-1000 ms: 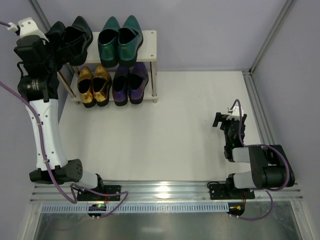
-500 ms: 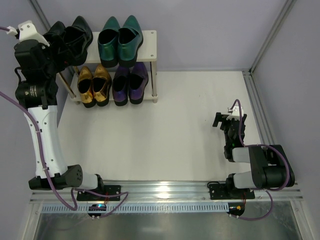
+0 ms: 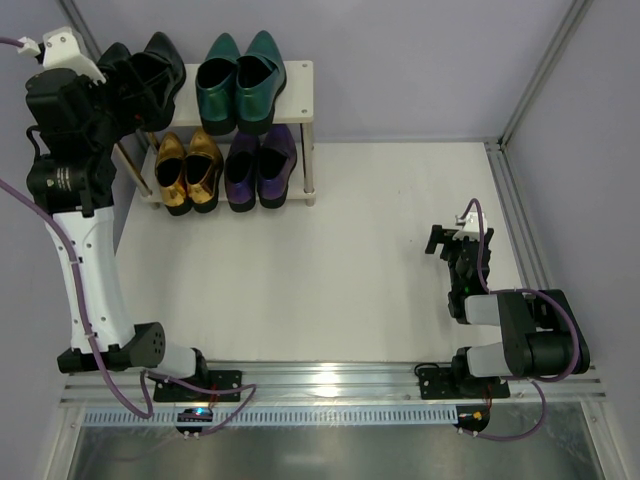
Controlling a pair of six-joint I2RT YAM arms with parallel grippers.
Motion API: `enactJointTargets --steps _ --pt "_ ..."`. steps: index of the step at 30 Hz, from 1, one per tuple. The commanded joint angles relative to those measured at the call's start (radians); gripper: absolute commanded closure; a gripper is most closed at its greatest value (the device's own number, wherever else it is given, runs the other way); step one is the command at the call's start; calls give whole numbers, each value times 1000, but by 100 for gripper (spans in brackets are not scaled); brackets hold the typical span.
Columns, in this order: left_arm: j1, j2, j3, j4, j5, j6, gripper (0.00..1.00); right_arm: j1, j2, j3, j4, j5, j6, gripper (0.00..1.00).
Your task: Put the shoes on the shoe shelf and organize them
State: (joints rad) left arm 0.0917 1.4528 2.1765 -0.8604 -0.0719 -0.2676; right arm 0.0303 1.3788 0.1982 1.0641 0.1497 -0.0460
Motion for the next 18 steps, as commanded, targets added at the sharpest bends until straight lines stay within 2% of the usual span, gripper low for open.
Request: enactJointTargets --steps 1,5,7,9,10,11,18 --pt "-6 -23 2 6 0 41 0 -3 -14 9 50 -9 14 3" --pt "-10 4 -10 15 -58 91 0 -3 -12 9 50 -10 14 3" --pt "-14 14 -23 29 -184 105 0 -3 -12 9 50 -10 14 3" --pt "-17 -8 -87 75 -296 111 0 -3 -14 9 50 -9 14 3" --pt "-15 -20 -116 137 -398 114 0 -3 -12 9 50 -9 14 3" --pt "-15 -31 -185 164 -426 123 0 -3 -12 9 50 -9 14 3" --pt "-15 -80 -363 285 -578 137 0 -3 -14 7 51 -10 14 3"
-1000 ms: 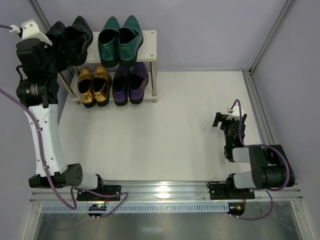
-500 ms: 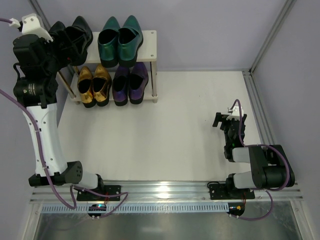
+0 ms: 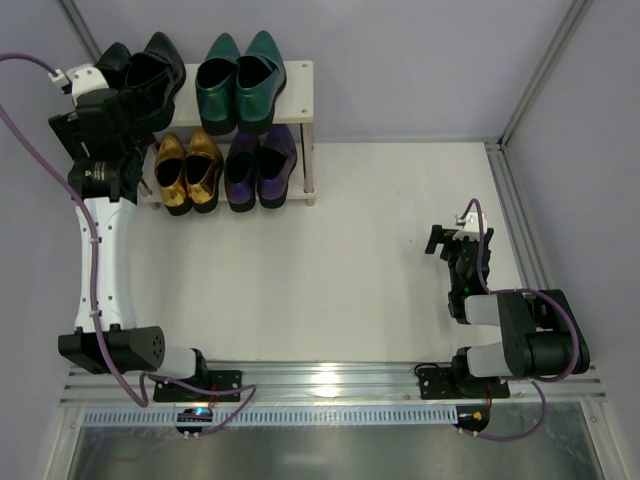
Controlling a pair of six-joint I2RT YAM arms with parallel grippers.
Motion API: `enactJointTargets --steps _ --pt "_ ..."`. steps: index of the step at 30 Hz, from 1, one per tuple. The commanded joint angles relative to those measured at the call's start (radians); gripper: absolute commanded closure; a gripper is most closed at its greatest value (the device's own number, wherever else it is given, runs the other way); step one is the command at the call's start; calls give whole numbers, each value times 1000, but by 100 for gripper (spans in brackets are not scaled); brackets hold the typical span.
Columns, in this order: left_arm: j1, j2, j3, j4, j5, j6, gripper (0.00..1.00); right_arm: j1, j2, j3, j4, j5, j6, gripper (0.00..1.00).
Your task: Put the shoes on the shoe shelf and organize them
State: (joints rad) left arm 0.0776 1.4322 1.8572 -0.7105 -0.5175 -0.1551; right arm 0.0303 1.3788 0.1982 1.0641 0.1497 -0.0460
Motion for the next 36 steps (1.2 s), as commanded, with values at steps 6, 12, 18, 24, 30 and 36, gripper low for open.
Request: enactJointTargets --steps 6,12,18,24,30,36 --pt "1 -70 -85 189 -107 57 0 -3 -12 9 50 -9 14 3" --pt "1 -41 -82 204 -78 81 0 -3 -12 7 51 -9 14 3" --pt "47 2 -30 206 16 61 0 -3 -12 9 50 -10 14 3" --pt "47 68 48 175 83 60 0 -3 -12 9 51 -9 14 3" --pt "44 125 109 180 106 72 0 -1 -14 7 50 -9 15 3" --pt "41 158 145 172 68 65 0 -3 -12 9 51 -10 14 3"
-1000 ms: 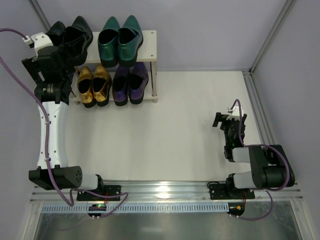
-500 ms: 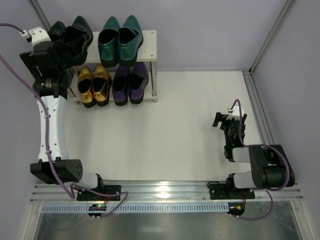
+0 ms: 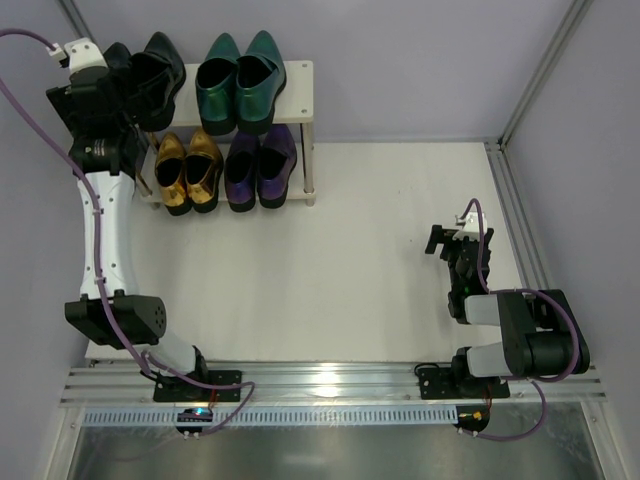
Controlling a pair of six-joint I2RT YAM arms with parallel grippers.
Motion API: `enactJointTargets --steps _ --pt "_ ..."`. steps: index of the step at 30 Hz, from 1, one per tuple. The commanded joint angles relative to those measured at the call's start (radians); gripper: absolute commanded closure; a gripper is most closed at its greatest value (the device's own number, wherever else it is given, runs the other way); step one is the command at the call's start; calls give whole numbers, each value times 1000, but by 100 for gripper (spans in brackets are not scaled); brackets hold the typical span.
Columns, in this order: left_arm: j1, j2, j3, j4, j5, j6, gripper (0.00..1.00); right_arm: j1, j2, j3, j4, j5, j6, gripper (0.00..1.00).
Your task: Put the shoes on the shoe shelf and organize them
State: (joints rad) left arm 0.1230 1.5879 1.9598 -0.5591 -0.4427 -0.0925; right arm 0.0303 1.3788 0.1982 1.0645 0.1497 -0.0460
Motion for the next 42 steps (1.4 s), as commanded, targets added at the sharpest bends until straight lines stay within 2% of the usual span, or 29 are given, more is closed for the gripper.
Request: enactJointTargets --steps 1,11,21,28,32,42 --pt "-6 -2 42 22 -16 -6 0 -3 -14 7 51 -9 14 3" --pt "-45 7 42 71 -129 0 0 -3 -12 9 49 -10 14 3" --pt "-46 23 105 48 -200 14 0 -1 -14 9 49 -10 14 3" --pt "-43 53 148 16 -197 13 0 -1 -14 9 49 -9 14 3" --pt "-39 67 149 28 -127 31 0 -3 -12 9 51 -10 14 3" --pt "-39 178 286 41 -85 63 0 -3 -12 9 51 -10 14 3"
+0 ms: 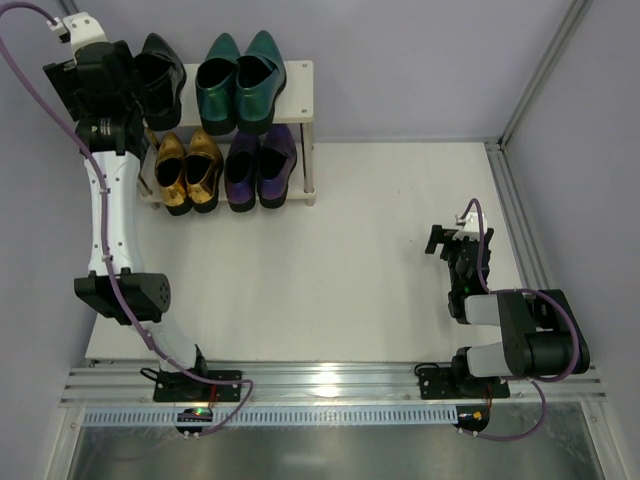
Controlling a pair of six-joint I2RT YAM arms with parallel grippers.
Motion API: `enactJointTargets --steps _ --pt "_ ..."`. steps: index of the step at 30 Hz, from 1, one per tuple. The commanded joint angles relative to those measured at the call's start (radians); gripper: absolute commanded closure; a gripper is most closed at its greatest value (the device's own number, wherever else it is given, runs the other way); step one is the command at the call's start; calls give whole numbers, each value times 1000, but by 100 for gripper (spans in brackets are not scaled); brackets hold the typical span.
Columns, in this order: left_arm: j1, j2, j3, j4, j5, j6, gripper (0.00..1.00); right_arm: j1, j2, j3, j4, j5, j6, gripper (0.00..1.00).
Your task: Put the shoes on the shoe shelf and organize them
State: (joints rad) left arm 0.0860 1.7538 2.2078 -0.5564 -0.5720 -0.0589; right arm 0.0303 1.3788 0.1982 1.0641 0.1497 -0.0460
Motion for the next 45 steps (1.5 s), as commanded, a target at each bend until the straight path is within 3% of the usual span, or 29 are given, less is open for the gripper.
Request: enactJointTargets --steps 1,8,25,36,45 --pt "-2 10 30 41 47 33 0 -4 -12 7 50 -9 15 3" --pt "-2 -100 -173 171 87 54 0 -3 -12 7 50 -9 14 3" --pt "61 -355 -510 446 133 143 0 -3 -12 9 50 -9 12 3" --pt "57 -324 -408 342 221 103 0 -3 -12 7 51 -9 14 3" --pt "57 -274 -381 210 141 15 0 -3 -12 9 51 -10 14 3"
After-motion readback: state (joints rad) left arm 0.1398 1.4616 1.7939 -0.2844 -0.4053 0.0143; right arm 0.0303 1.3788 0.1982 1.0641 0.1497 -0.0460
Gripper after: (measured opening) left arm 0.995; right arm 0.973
